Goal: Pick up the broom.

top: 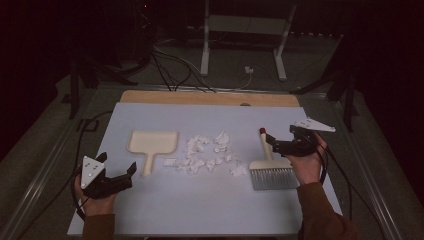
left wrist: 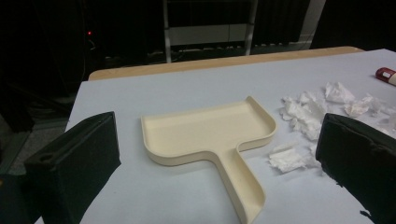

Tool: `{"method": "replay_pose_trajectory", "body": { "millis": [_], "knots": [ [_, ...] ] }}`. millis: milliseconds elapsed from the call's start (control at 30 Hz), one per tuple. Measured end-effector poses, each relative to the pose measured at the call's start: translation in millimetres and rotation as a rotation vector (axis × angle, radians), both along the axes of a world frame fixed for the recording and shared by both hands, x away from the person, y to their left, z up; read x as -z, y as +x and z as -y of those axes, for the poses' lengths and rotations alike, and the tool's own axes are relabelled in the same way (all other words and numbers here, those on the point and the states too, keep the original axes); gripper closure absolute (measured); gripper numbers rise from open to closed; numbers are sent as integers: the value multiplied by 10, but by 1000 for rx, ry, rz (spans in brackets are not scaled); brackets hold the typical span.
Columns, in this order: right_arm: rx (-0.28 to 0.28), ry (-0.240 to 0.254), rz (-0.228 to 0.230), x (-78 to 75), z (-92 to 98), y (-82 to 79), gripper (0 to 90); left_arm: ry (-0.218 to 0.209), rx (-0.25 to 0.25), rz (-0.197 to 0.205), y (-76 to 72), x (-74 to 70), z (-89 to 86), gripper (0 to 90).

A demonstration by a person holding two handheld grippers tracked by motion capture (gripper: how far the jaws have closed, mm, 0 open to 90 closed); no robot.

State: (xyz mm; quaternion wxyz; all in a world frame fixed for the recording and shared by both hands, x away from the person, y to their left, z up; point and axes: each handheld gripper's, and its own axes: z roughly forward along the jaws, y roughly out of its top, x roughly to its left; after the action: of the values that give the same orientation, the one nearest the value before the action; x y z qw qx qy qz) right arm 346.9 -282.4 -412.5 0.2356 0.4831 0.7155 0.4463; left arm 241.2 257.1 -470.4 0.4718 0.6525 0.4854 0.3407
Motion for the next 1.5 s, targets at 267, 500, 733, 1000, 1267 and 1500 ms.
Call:
{"method": "replay_pose_trajectory", "body": {
  "millis": [267, 500, 733, 1000, 1267, 1500],
  "knots": [
    [11, -59, -62, 70, -109, 281, 0, 0, -4, -3, -8, 11, 10, 4],
    [40, -77, -110, 164, -148, 580, 0, 1, -3, -8, -7, 20, 14, 4],
    [90, -67, -147, 300, -119, 798, 0, 2, -6, -10, -5, 34, 19, 4],
    [129, -87, -240, 548, -113, 957, 36, 2, -6, -13, -3, 44, 32, 4],
    [145, -151, -338, 776, -205, 1016, 225, 0, -23, -8, -14, 48, 14, 4],
    [166, -195, -436, 896, -260, 1052, 472, 4, -39, 0, -26, 45, 4, 4]
  ]
}}
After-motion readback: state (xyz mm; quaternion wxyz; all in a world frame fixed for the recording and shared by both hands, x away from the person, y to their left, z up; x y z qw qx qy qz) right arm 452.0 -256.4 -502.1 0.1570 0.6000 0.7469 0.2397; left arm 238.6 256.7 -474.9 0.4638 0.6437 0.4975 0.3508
